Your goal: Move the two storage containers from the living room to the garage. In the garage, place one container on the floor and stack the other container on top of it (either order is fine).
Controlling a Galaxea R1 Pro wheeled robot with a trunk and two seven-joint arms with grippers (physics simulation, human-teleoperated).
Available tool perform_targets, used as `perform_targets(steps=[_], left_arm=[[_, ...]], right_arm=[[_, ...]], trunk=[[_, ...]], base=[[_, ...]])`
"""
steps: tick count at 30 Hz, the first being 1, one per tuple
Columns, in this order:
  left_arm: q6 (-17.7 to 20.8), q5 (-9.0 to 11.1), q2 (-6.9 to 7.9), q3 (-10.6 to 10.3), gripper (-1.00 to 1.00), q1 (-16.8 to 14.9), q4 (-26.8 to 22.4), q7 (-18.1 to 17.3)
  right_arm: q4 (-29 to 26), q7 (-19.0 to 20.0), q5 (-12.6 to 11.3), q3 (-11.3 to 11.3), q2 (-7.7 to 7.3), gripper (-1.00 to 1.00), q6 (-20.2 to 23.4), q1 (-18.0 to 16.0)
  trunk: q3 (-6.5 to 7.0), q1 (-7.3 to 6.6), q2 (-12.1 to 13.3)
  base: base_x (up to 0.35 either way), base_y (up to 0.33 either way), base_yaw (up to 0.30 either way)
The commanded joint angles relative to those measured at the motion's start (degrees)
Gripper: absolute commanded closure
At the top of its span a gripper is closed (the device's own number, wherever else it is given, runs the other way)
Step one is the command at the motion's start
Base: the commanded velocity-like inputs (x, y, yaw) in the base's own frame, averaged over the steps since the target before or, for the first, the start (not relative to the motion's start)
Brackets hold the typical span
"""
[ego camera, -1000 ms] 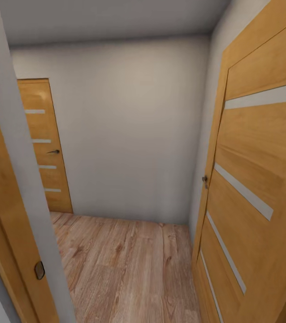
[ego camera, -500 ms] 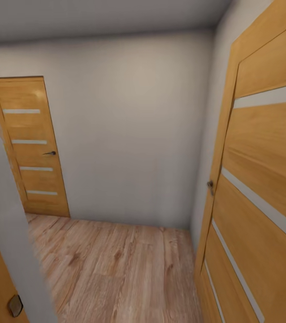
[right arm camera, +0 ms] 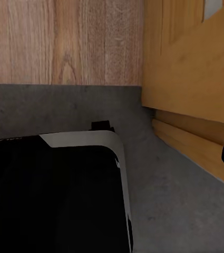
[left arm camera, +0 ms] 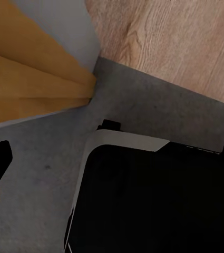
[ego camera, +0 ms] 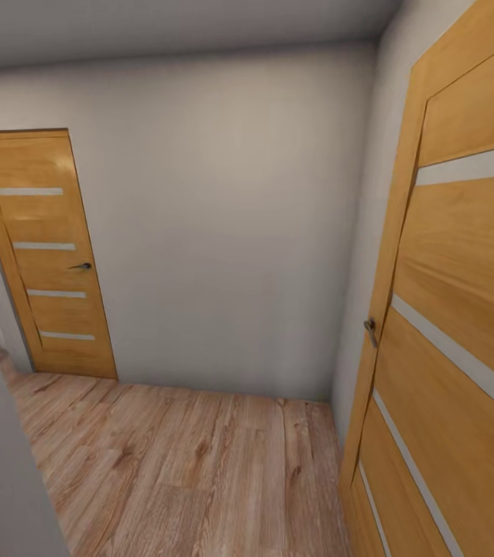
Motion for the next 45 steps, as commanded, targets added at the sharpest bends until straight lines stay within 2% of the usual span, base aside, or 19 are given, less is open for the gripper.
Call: perform_targets(steps=[1,32,45], left_arm=[[-0.2,0.5,-0.02,-0.5,-1.0,0.0,0.0,0.2],[-0.2,0.7,-0.03,-0.5,-1.0,0.0,0.0,0.2],[-0.1,0.8,-0.02,-0.5,-1.0,0.0,0.0,0.2]], right_arm=[[0.2,0.0,-0.5,-0.1,0.0,-1.0,-0.4,-0.1],[0.2,0.0,-0.4,-0.1,-0.03,-1.0,-0.3,-0.1],[0.2,0.0,-0.4,-0.1,-0.1,-1.0,-0.2,-0.1]], trunk=[[-0.02,0.02,0.0],[-0.02,0.02,0.0],[-0.02,0.02,0.0]], base=[[0.009,0.0,0.0],[0.003,-0.039,0.0],[0.274,0.0,0.0]])
